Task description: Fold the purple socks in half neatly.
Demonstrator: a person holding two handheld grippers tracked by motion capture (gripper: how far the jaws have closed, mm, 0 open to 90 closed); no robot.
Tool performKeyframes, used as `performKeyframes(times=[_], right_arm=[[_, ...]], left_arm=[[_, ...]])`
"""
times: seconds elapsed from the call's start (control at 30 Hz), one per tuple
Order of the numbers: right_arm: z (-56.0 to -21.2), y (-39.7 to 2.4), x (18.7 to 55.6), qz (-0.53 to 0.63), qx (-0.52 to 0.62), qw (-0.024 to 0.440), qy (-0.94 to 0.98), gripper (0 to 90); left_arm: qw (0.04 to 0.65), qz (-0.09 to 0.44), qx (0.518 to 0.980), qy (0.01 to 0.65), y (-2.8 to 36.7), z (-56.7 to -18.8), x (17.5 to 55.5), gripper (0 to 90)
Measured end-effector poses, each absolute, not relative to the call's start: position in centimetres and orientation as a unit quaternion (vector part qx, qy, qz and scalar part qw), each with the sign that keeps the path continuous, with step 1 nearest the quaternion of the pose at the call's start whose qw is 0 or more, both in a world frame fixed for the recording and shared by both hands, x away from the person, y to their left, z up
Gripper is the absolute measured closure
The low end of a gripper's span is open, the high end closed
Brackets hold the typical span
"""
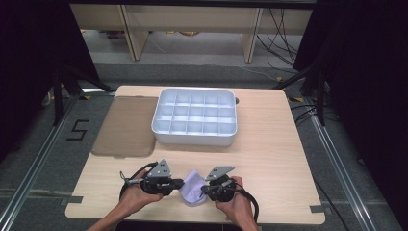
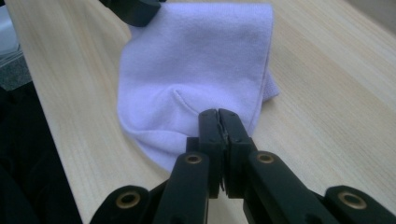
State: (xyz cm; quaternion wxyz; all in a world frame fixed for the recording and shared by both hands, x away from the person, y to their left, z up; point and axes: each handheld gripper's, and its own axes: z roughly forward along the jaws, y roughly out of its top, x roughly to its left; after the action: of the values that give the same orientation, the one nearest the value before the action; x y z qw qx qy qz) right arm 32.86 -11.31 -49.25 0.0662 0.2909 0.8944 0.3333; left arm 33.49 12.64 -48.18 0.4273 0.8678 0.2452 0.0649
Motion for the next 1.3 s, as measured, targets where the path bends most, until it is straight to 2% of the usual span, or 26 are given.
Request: performKeyframes(times=[0.5,0.93,1.07,1.3], right_arm=[[-49.3,-11.1,33.0,0.332,0.298,0.068,0.892,89.1],[-49.5,-11.3,33.0,0.340,0.307,0.066,0.886,89.1],[-49.1,-11.7,33.0,0.335,0.315,0.060,0.886,88.5],[-46.2,-13.5,33.0,0.377,0.319,0.096,0.864,88.3]], left_arm=[[0.443,0.049,0.868,0.218,10.8,-47.6,32.1,84.2],[0.437,0.021,0.875,0.208,9.0,-49.1,31.3,84.0],[0.427,0.019,0.882,0.198,8.7,-49.7,31.4,83.8],[0.426,0.012,0.880,0.210,8.3,-50.2,31.3,83.6]])
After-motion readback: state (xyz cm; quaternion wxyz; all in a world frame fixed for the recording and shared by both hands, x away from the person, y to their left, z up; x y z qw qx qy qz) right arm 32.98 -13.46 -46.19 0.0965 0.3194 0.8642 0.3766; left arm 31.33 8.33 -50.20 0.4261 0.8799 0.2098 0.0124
